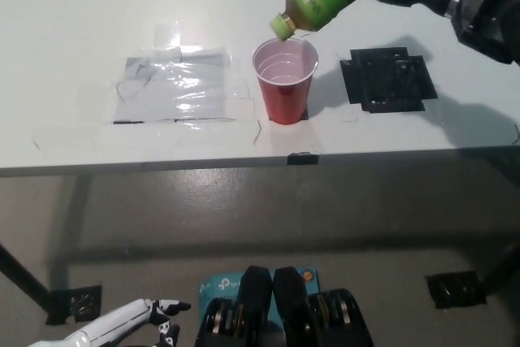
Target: The robot uses its right hand to pick up a bottle kept in the middle of the desk and tilt it into a cup kept next to it to pour water out
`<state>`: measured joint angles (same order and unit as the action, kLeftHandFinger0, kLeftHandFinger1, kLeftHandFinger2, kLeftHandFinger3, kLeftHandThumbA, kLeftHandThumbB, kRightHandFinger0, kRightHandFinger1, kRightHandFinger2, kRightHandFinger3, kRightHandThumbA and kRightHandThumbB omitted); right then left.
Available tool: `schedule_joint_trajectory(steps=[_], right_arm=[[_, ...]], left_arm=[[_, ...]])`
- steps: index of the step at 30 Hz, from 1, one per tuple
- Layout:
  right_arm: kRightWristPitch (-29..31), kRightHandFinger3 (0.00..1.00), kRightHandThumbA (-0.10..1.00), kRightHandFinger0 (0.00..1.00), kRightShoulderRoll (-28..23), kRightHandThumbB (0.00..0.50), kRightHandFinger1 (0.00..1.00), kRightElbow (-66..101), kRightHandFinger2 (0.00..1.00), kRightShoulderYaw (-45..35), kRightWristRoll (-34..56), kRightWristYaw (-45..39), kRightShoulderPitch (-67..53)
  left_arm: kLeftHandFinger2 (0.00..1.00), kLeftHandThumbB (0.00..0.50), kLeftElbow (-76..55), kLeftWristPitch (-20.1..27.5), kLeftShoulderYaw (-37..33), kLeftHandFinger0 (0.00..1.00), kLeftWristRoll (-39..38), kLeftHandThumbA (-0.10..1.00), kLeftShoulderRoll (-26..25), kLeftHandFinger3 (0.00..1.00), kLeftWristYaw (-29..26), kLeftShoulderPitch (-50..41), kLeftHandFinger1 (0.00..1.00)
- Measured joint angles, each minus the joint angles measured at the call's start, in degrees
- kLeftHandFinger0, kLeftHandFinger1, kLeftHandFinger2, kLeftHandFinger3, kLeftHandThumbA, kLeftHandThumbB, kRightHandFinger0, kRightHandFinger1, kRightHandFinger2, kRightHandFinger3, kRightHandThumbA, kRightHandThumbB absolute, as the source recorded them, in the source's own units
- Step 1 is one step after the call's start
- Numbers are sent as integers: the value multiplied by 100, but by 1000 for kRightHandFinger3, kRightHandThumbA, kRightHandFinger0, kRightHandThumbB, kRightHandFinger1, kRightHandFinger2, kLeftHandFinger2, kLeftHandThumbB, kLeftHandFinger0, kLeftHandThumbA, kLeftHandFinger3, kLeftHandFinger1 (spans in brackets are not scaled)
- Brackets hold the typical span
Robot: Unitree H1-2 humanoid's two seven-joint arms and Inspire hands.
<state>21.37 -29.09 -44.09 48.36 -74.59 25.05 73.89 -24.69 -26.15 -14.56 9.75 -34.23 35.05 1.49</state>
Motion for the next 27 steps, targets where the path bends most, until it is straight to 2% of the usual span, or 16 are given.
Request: schedule_joint_trajectory(steps=[2, 3, 5, 6, 10, 11, 13, 14, 16, 18, 19, 20, 22, 24, 26, 27], right_arm=[[0, 183, -44, 0, 5, 138, 0, 22, 52, 37, -67, 0, 18], [0, 185, -33, 0, 4, 157, 0, 23, 57, 41, -80, 0, 21], [8, 157, -64, 0, 1, 170, 0, 21, 78, 64, -145, 11, 33], [13, 181, -85, 0, 0, 199, 0, 18, 82, 67, -161, 21, 33], [50, 211, -87, 0, -1, 173, 0, -18, 76, 68, -203, 60, 27], [53, 201, -94, 0, -3, 171, 0, -21, 113, 67, -207, 67, 26], [62, 233, -90, 0, -6, 202, 0, -32, 129, 66, -208, 68, 25], [66, 225, -94, 0, -9, 181, 0, -32, 132, 63, -207, 68, 24], [73, 164, -100, 0, -16, 232, 0, -32, 114, 59, -207, 68, 22], [103, 337, -62, 0, -16, 192, 0, -56, 156, 19, -194, 92, 9], [110, 387, -77, 0, -15, 205, 0, -51, 182, -55, -172, 90, -16], [118, 395, -82, 0, -15, 210, 0, -31, 186, -137, -120, 50, -49], [121, 363, -89, 0, -5, 168, 0, 66, 198, -429, 41, -83, -176], [110, 348, -87, 0, 33, 113, 24, 180, 306, -765, 252, -322, -362], [90, 359, -69, 0, 97, 112, 27, 252, 305, -1013, 447, -572, -546], [58, 372, -98, 0, 151, 139, 22, 276, 278, -1164, 544, -716, -658]], left_arm=[[1000, 339, 0, 0, 5, 1000, 3, 1000, 0, 1000, 6, 0, 1000], [1000, 318, 0, 0, 5, 1000, 4, 1000, 0, 1000, 7, 0, 1000], [1000, 316, -1, 0, 8, 1000, 8, 1000, 0, 1000, 18, -1, 1000], [1000, 318, -2, 0, 10, 1000, 8, 1000, 0, 1000, 19, -2, 1000], [1000, 320, -2, 0, 4, 1000, 24, 1000, 0, 1000, 21, -1, 1000], [1000, 348, -2, 0, 2, 1000, 31, 1000, 0, 1000, 22, -1, 1000], [1000, 349, -2, 0, -5, 1000, 59, 1000, 0, 1000, 28, -2, 1000], [1000, 349, -2, 0, 0, 1000, 59, 1000, 0, 1000, 33, -2, 1000], [1000, 335, -2, 0, 4, 1000, 59, 1000, 0, 1000, 40, -4, 1000], [1000, 347, -2, 0, 4, 1000, 58, 1000, 1, 1000, 55, -6, 1000], [1000, 340, -2, 0, 4, 1000, 58, 1000, 1, 1000, 58, -6, 1000], [1000, 341, -2, 0, 4, 1000, 60, 1000, 2, 1000, 59, -10, 1000], [1000, 341, -2, 0, 0, 1000, 62, 1000, 3, 1000, 61, -20, 1000], [1000, 320, -1, 0, 1, 1000, 61, 1000, 5, 1000, 70, -28, 1000], [1000, 306, 0, 1, 1, 1000, 61, 1000, 5, 1000, 73, -30, 1000], [1000, 303, 0, 1, -1, 1000, 60, 1000, 5, 1000, 72, -31, 1000]])
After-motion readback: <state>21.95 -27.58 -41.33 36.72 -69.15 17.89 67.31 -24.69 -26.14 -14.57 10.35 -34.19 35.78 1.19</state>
